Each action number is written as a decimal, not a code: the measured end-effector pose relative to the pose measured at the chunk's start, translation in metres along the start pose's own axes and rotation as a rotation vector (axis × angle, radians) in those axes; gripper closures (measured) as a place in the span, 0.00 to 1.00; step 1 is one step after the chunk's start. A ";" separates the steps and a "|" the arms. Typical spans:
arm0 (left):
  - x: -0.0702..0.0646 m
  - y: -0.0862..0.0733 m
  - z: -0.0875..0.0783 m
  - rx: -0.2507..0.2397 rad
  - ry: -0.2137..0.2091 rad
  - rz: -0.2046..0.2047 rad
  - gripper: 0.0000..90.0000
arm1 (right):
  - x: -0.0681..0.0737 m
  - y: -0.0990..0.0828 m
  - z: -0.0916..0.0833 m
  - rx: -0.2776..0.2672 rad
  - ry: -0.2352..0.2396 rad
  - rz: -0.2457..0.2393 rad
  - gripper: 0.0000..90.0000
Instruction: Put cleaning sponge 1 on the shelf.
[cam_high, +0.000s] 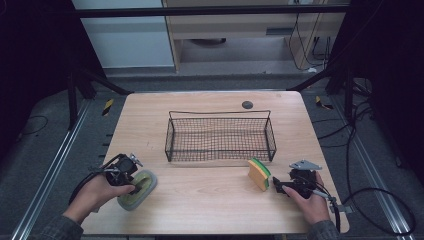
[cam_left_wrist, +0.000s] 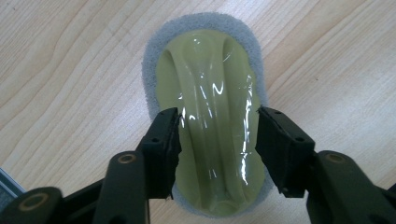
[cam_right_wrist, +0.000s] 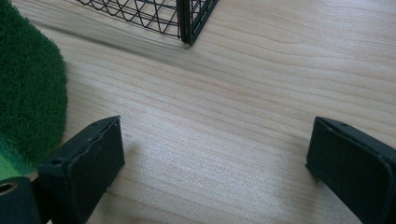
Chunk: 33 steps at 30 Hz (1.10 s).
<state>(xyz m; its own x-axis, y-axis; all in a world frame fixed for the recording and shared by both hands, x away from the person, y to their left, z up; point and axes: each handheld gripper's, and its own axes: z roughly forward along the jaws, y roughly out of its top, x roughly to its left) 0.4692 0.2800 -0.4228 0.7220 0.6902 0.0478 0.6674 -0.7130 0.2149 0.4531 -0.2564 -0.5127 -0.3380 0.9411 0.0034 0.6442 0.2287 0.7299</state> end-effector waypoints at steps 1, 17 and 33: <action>0.001 0.000 0.000 0.000 -0.005 -0.002 0.58 | 0.000 0.000 0.000 0.000 0.000 0.000 0.05; 0.007 0.001 0.006 0.010 -0.019 -0.011 0.69 | 0.000 0.000 0.000 0.000 0.000 0.001 0.05; 0.010 0.000 -0.017 -0.054 0.007 0.086 0.78 | 0.000 0.000 0.000 -0.001 -0.003 -0.002 0.05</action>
<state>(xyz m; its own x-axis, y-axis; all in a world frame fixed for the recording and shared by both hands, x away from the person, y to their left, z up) 0.4732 0.2885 -0.4058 0.7750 0.6275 0.0750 0.5920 -0.7624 0.2615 0.4532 -0.2565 -0.5129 -0.3374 0.9413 0.0000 0.6428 0.2304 0.7306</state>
